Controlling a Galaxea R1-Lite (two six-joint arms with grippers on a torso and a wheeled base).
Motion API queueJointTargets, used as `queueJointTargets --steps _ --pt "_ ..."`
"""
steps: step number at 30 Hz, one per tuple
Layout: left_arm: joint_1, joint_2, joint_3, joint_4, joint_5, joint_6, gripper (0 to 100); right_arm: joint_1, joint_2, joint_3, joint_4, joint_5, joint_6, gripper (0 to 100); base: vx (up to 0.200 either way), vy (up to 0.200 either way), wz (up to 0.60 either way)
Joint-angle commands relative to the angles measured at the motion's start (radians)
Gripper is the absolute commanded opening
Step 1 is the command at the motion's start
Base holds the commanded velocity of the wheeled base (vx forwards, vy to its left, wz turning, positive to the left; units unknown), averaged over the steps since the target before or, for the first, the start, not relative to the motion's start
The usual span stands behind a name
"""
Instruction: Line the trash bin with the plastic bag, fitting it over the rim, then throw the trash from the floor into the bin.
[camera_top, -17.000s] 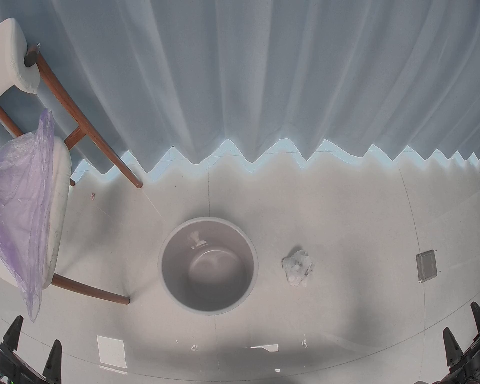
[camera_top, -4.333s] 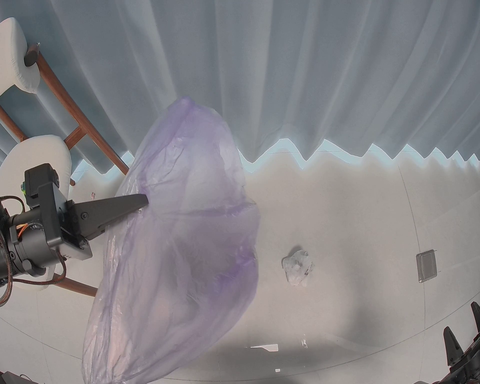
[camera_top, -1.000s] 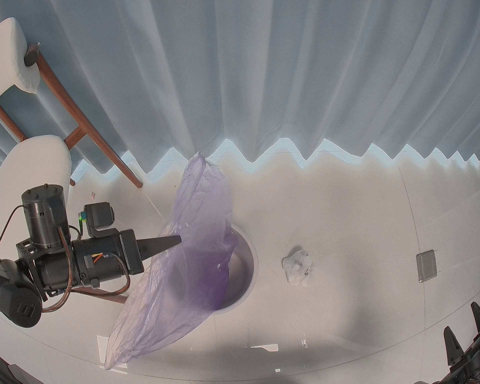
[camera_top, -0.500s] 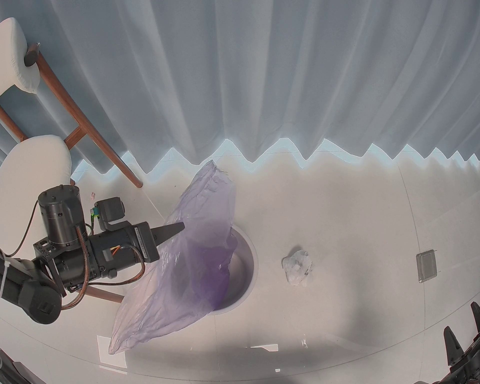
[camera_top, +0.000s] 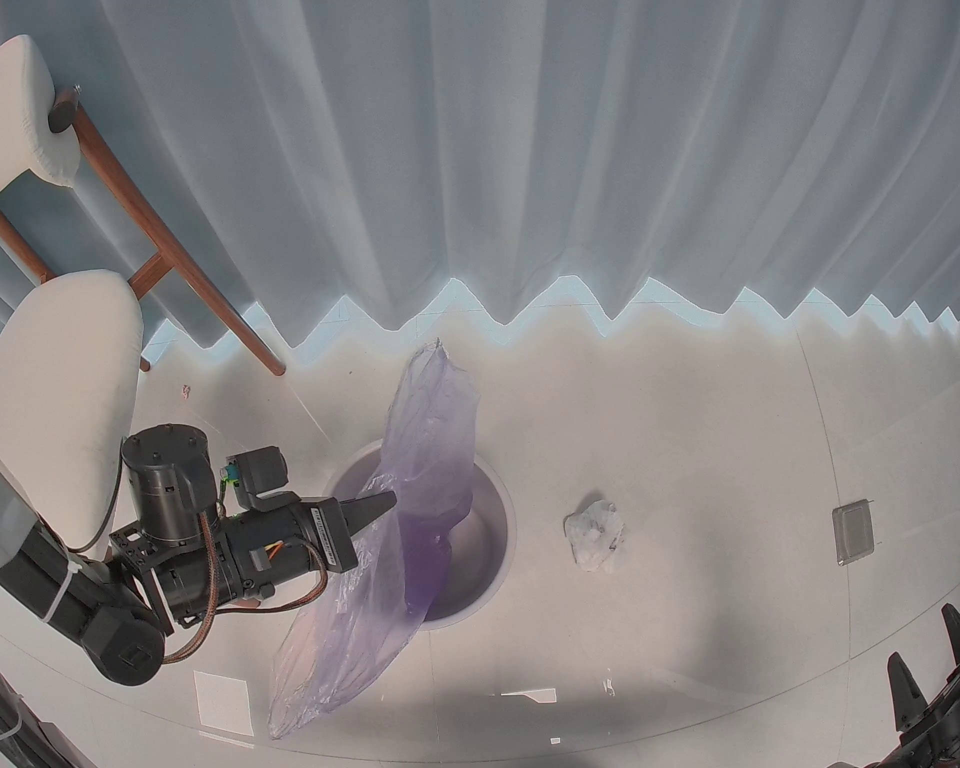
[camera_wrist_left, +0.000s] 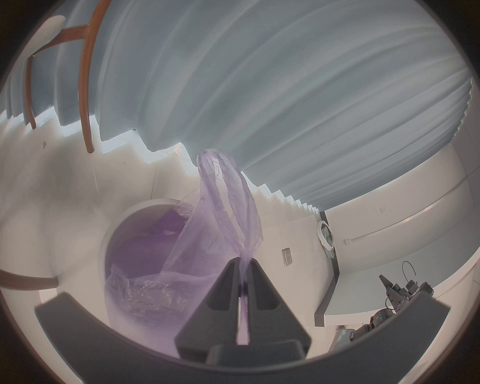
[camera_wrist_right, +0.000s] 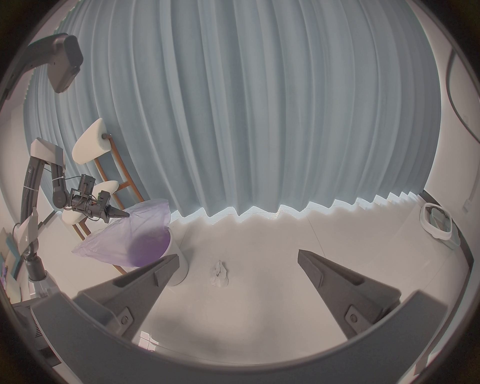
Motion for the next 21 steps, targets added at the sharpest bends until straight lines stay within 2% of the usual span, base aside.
queueJointTargets --steps 1,7,12,15,21 --pt "0.003 0.015 0.001 -0.014 0.0 0.0 0 0.001 -0.017 0.018 0.0 0.0 0.0 100 0.0 0.0 0.0" --pt "0.026 0.053 -0.082 -0.104 0.0 0.006 0 0.001 -0.017 0.018 0.0 0.0 0.002 100 0.0 0.0 0.0" --pt "0.017 0.056 -0.019 -0.098 0.019 0.15 0 0.001 -0.017 0.018 0.0 0.0 0.002 100 0.0 0.0 0.0" --pt "0.014 0.058 -0.033 -0.1 0.042 0.171 0 0.001 -0.017 0.018 0.0 0.0 0.002 100 0.0 0.0 0.0" --pt "0.014 0.063 -0.088 -0.092 0.037 0.233 0 0.001 -0.017 0.018 0.0 0.0 0.002 100 0.0 0.0 0.0"
